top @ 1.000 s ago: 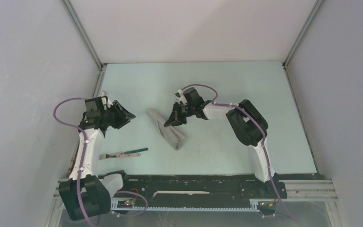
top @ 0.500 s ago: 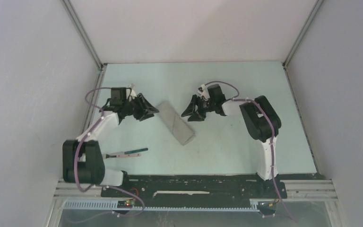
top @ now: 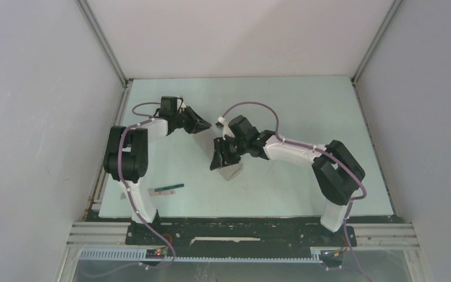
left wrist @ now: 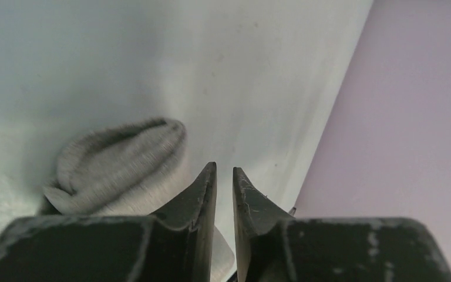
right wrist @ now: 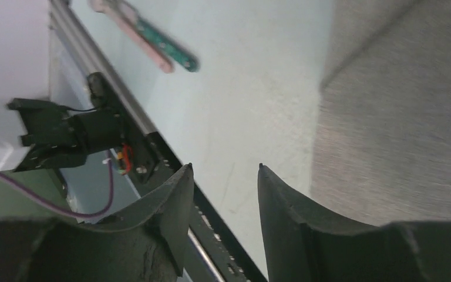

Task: Fold the napkin into a case and place the utensils inside
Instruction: Smooth out the smaller rectangle-folded napkin at the center of the board.

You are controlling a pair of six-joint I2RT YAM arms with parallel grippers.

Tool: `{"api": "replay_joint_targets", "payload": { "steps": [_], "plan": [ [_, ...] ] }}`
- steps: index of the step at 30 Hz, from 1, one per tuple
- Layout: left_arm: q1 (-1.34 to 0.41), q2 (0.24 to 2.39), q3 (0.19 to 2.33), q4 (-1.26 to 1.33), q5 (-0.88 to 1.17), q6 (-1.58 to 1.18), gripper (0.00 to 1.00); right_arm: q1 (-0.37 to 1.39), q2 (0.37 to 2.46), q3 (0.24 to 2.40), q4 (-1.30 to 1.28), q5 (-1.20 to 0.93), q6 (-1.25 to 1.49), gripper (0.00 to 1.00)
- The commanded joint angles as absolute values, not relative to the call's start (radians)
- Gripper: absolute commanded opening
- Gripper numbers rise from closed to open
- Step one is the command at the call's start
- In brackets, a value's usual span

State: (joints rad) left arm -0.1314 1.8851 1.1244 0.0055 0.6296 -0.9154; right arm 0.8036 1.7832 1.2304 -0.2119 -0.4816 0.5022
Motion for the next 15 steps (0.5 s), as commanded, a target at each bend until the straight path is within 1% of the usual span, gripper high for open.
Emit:
{"api": "replay_joint_targets", "payload": {
  "steps": [1,4,7,9,12,15],
  "plan": [
    [-0.118,1.959,1.170,-0.045,0.564,-0.886,0.20,0.727,1.832,1.165,-0.170,-0.483,0.516,0.52],
    [-0.093,2.014,1.172,-0.060,0.546,-0.882,0.21,0.677,1.878,1.111,-0.108,-0.548,0.535,0.52],
    [-0.091,2.041,1.232,-0.143,0.530,-0.822,0.22,0.664,1.865,1.095,-0.123,-0.515,0.518,0.54],
    [-0.092,2.026,1.255,-0.183,0.496,-0.784,0.28,0.670,1.831,1.096,-0.115,-0.529,0.530,0.56],
    [-0.092,2.020,1.356,-0.305,0.496,-0.728,0.35,0.670,1.757,1.100,-0.115,-0.561,0.554,0.60],
    [-0.098,1.931,1.408,-0.400,0.437,-0.658,0.45,0.635,1.693,1.099,-0.128,-0.567,0.548,0.66]
  ]
}}
